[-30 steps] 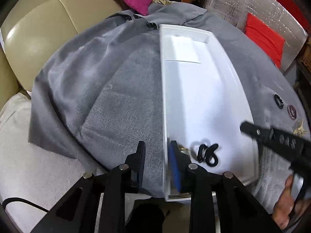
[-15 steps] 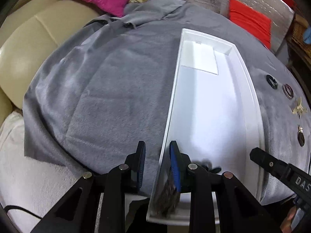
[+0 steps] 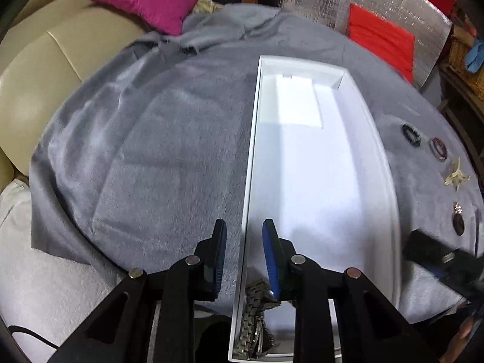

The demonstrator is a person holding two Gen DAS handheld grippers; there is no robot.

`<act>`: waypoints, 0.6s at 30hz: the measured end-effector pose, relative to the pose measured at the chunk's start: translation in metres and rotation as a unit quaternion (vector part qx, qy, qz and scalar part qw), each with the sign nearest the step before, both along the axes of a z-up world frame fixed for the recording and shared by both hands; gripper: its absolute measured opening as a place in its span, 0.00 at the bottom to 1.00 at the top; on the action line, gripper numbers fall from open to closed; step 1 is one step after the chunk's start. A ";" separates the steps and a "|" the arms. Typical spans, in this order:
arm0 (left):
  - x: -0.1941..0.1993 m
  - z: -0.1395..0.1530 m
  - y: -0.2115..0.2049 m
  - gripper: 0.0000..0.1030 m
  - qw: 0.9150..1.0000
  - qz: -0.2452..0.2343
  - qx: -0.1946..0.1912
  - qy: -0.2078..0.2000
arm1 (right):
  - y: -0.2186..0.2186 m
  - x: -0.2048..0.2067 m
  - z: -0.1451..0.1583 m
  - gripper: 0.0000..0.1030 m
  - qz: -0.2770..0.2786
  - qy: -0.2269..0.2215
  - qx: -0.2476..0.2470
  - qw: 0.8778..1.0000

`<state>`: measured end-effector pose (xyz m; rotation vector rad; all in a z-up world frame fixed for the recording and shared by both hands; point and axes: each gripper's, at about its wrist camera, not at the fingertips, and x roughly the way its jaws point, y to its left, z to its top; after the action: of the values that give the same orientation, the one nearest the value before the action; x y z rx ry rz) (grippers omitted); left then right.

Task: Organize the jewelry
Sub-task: 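Move both open tools back over the remaining jewelry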

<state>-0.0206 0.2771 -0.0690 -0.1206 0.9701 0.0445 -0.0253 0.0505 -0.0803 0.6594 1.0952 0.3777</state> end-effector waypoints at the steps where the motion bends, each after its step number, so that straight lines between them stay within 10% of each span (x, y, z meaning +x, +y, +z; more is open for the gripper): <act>1: -0.001 0.005 0.001 0.25 1.000 0.000 0.002 -0.013 | -0.008 -0.002 0.007 0.41 -0.001 -0.014 0.003 1.000; 10: -0.021 0.060 -0.063 0.35 0.985 -0.055 0.017 -0.161 | -0.166 -0.003 0.038 0.41 -0.106 -0.069 -0.050 0.991; 18: -0.016 0.066 -0.179 0.50 0.972 -0.177 -0.007 -0.156 | -0.282 0.004 0.013 0.41 -0.183 -0.026 -0.029 0.982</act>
<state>-0.0367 0.0985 -0.0030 0.0347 0.6666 -0.3013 -0.0210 -0.2317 -0.0676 0.7776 0.9085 0.0447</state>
